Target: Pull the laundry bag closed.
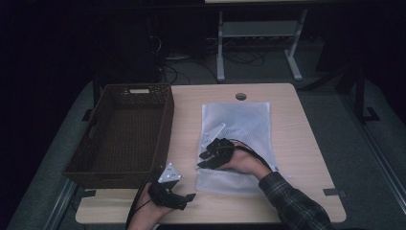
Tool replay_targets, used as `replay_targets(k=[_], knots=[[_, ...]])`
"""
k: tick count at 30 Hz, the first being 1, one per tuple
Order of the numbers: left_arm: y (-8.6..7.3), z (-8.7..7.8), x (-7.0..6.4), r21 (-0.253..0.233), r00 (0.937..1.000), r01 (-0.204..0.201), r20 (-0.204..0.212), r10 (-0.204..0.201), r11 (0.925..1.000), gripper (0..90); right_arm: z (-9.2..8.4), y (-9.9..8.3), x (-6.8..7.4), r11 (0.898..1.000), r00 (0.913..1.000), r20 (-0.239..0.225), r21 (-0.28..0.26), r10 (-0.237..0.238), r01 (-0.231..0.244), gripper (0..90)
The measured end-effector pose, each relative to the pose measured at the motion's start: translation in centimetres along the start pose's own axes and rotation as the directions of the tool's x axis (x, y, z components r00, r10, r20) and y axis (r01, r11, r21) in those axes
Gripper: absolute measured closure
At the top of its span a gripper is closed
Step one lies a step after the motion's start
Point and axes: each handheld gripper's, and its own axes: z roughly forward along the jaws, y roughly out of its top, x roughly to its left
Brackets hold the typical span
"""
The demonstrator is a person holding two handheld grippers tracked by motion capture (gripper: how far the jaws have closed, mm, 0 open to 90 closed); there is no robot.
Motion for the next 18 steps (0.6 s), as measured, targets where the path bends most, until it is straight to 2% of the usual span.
replay_targets(k=[6,11,18], knots=[[0.0,0.1,0.0,0.004,1.0000,0.002,0.008,-0.002,1.0000,16.8,1.0,0.3,0.0,1.000,1.0000,-0.001,0.005,-0.003,0.003,64.7],[0.0,0.1,-0.1,0.007,0.9999,-0.002,0.010,0.002,1.0000,16.8,1.9,0.7,0.5,0.999,0.9995,-0.007,0.026,-0.031,0.031,68.8],[0.0,0.2,-0.1,0.008,0.9999,-0.001,0.014,0.001,1.0000,16.8,2.7,0.9,0.9,0.998,0.9987,0.006,0.049,-0.050,0.049,73.5]])
